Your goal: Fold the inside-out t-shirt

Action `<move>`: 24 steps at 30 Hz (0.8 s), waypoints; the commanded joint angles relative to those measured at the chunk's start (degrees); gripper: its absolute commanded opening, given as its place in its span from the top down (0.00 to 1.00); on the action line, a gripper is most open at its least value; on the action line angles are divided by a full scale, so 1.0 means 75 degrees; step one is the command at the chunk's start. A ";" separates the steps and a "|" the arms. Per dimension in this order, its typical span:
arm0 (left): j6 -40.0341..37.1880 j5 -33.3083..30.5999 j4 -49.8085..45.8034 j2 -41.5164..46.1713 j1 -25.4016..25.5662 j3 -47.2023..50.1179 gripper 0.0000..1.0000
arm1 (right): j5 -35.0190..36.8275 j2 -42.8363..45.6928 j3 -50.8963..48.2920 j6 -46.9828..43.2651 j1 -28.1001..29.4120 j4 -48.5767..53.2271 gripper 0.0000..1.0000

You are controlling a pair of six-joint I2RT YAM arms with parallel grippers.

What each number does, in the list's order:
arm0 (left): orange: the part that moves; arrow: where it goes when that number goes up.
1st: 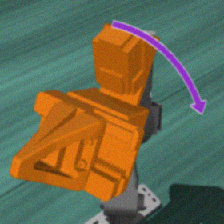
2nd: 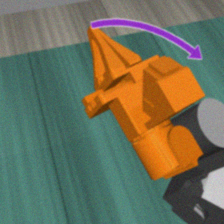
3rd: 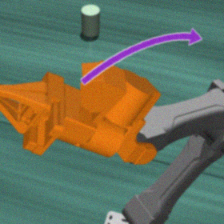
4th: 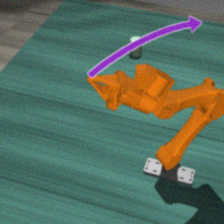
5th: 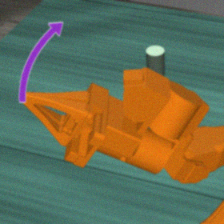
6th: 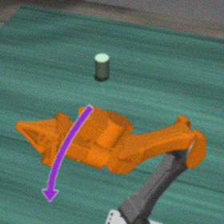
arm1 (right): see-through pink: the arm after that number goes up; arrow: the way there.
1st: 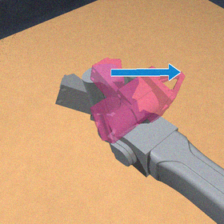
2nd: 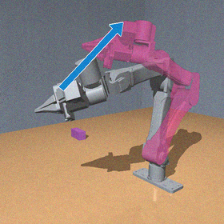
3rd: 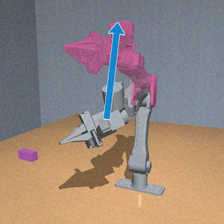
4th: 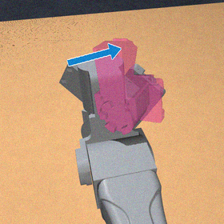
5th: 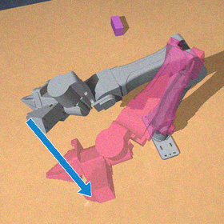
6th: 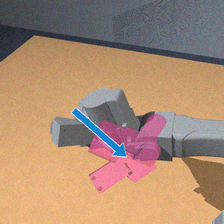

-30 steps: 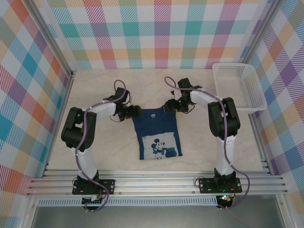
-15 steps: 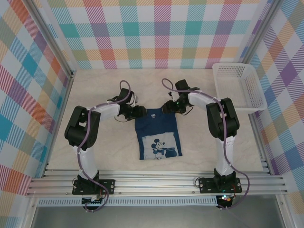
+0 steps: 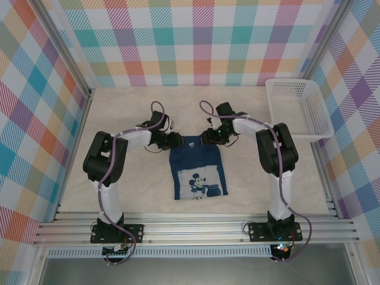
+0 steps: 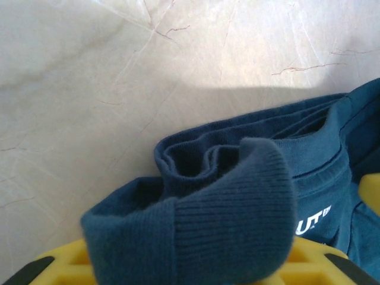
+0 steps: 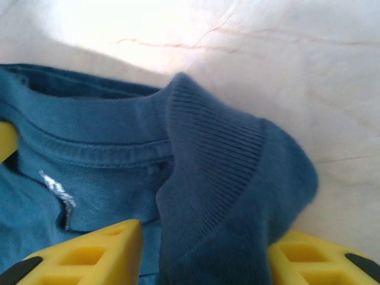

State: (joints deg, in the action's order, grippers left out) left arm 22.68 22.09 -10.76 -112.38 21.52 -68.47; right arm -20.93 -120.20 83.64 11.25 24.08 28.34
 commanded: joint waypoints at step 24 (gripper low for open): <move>-0.0220 0.0478 -0.0432 -0.0068 -0.0435 -0.2072 1.00 | 0.0011 0.0778 0.1134 0.0002 -0.0221 -0.1064 1.00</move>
State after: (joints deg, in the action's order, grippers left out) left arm 21.96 24.62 -13.02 -116.73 20.10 -78.72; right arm -19.99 -119.44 86.96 12.38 23.29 25.23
